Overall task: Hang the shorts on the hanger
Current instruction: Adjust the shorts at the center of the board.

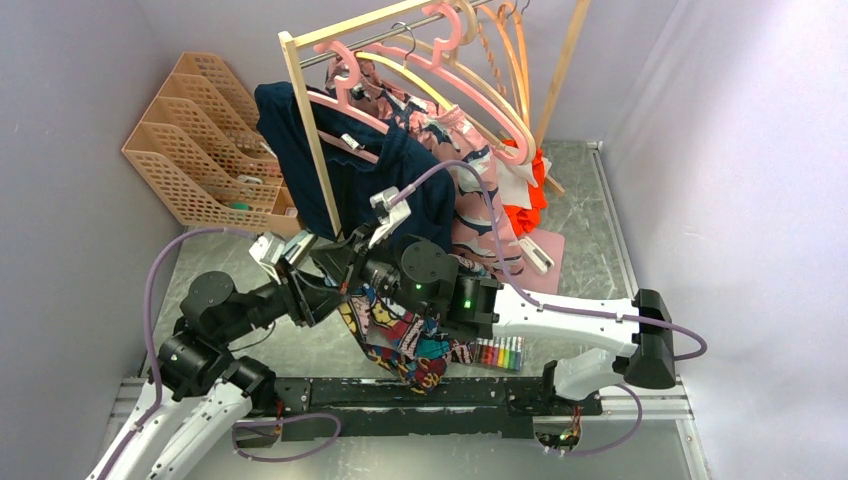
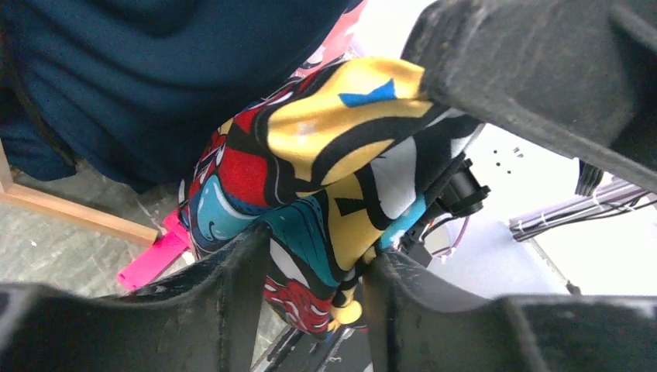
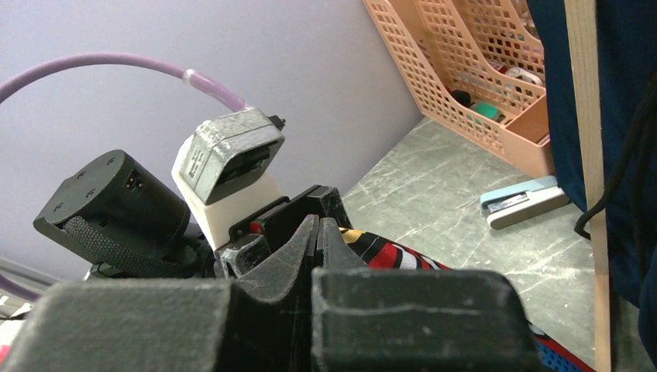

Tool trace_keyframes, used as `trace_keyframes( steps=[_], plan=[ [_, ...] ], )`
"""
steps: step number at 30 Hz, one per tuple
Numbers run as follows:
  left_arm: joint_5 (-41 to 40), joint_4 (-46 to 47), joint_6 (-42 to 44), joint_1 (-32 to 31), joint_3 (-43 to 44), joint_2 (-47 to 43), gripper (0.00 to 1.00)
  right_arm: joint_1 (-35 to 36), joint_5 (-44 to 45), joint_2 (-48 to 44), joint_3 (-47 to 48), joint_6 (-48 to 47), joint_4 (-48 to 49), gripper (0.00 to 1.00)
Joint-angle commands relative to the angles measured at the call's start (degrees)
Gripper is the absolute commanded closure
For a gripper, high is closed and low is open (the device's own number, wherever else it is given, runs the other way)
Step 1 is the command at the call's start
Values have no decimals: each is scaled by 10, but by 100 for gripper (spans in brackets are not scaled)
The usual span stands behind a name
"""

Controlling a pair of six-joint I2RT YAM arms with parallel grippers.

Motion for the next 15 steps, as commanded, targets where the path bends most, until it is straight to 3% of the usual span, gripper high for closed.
trace_keyframes(
  steps=[1, 5, 6, 9, 11, 12, 15],
  plan=[
    [-34, -5, 1, 1, 12, -19, 57, 4, 10, -22, -6, 4, 28, 100],
    [-50, -13, -3, 1, 20, -29, 91, 5, 14, -44, -15, -17, -3, 100],
    [-53, -14, -6, 1, 24, -29, 93, 5, 13, -47, -6, -27, -28, 93],
    [-73, -25, -18, 1, 43, -26, 93, 4, 12, -66, 7, -59, -110, 50],
    [-110, -47, -32, 1, 63, -25, 93, 6, 7, -98, -5, -87, -152, 36],
    [-131, -69, -38, 1, 73, -22, 93, 6, 3, -119, -13, -107, -172, 22],
    [-218, -132, -64, 1, 104, -18, 93, 7, -32, -183, -39, -130, -247, 19]
  ],
)
